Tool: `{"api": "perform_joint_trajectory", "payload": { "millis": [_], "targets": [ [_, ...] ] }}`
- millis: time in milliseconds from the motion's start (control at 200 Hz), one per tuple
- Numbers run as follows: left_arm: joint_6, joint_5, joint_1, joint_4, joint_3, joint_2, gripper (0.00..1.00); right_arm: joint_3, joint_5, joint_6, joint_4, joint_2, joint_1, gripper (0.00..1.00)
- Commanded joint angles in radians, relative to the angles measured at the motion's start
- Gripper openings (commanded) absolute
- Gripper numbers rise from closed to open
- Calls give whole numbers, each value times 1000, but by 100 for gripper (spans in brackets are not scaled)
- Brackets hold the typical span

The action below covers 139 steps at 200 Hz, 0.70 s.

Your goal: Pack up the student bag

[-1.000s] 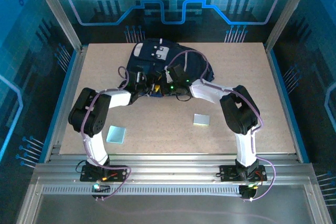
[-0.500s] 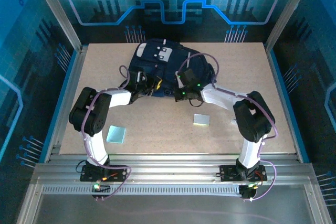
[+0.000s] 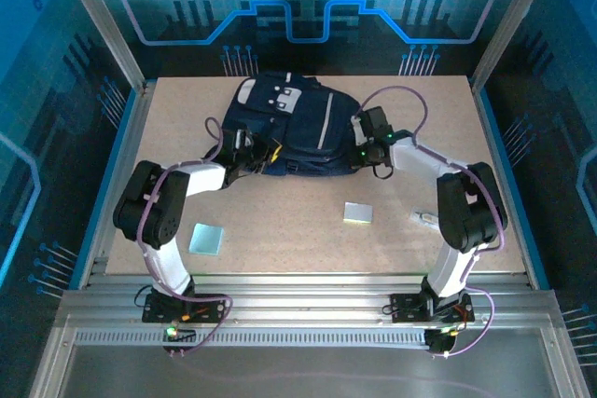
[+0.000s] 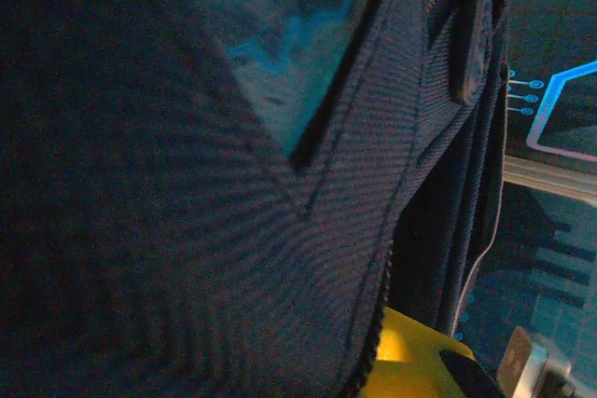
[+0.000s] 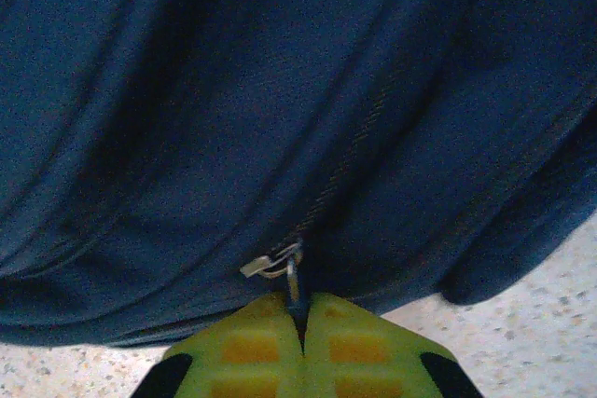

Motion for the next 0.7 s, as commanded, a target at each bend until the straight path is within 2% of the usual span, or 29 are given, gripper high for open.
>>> {"api": "perform_joint_trajectory", "payload": {
  "millis": [0, 195, 340, 370, 435, 475, 570, 675, 690],
  "targets": [
    [144, 10, 62, -138, 23, -43, 0, 50, 53, -38, -35, -30, -57, 0],
    [297, 90, 113, -275, 223, 67, 0, 9, -136, -100, -47, -79, 24, 0],
    [389, 77, 125, -382, 411, 159, 0, -12, -217, -62, -41, -83, 131, 0],
    [392, 75, 128, -397, 449, 175, 9, -9, -217, -53, -34, -78, 159, 0],
    [382, 80, 132, -423, 515, 198, 47, 12, -215, -31, -20, -55, 214, 0],
    [380, 79, 135, -449, 548, 205, 62, 30, -223, -15, -5, -33, 241, 0],
    [387, 74, 142, -492, 580, 184, 72, 87, -252, 28, 40, 26, 277, 0],
    [373, 68, 162, -490, 516, 109, 79, 172, -293, 64, 73, 99, 300, 0],
    [369, 66, 166, -487, 502, 94, 83, 183, -300, 67, 75, 108, 302, 0]
  ]
}}
